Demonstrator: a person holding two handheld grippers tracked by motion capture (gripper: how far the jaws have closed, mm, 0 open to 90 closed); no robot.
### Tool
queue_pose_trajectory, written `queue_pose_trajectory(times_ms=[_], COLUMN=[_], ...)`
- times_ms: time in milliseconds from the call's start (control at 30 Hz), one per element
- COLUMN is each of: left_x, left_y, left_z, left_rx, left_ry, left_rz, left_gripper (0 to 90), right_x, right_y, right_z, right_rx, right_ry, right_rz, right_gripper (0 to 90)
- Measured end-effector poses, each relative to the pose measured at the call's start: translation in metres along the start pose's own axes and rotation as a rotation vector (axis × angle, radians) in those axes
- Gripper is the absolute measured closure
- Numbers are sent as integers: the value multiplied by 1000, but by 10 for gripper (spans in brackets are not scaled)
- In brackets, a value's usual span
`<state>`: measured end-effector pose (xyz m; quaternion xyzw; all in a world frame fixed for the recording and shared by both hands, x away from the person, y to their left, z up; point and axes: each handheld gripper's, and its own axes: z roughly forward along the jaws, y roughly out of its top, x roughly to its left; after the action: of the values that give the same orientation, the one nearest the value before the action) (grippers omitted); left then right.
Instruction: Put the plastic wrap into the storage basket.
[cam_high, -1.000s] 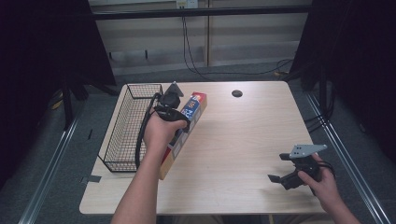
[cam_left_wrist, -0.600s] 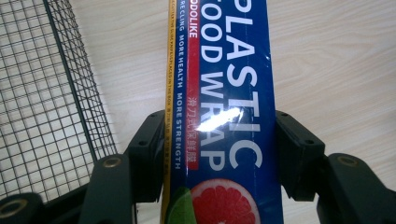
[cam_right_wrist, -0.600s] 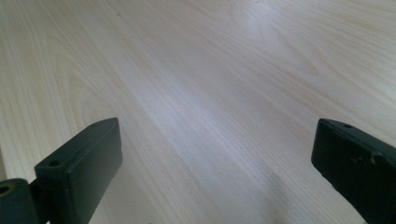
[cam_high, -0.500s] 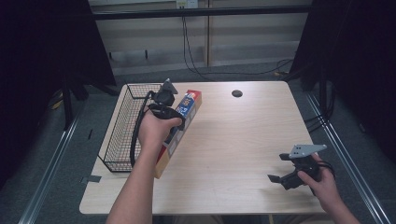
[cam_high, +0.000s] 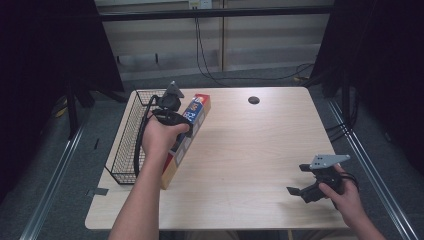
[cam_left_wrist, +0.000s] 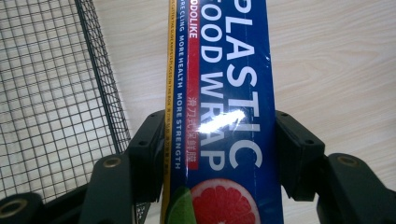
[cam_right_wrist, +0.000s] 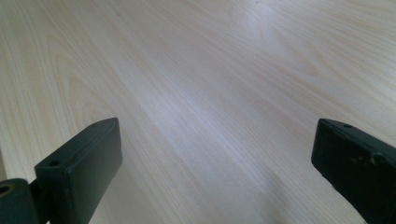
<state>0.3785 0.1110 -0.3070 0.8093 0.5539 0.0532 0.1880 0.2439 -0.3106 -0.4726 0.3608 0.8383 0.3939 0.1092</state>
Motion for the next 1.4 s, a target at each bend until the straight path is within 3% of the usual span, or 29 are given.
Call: queue_pose_trajectory(times_ms=[333,500,533,1400], left_x=[9,14,15,31], left_y=[-2,-3,-4,-9], left_z=[-6,-8,-9,-15], left_rx=[-12,-7,-10,-17], left_ry=[10,17,17,38], left_rz=[-33,-30,-46,-78], left_gripper=[431,431,431,432], right_x=[1,1,1,1], right_y=[0,1,1,1], right_z=[0,0,0,0], right_rx=[0,-4,-6,-11], right_ry=[0,2,6,14], right_rz=[-1,3,7,10], right_gripper=[18,18,18,17])
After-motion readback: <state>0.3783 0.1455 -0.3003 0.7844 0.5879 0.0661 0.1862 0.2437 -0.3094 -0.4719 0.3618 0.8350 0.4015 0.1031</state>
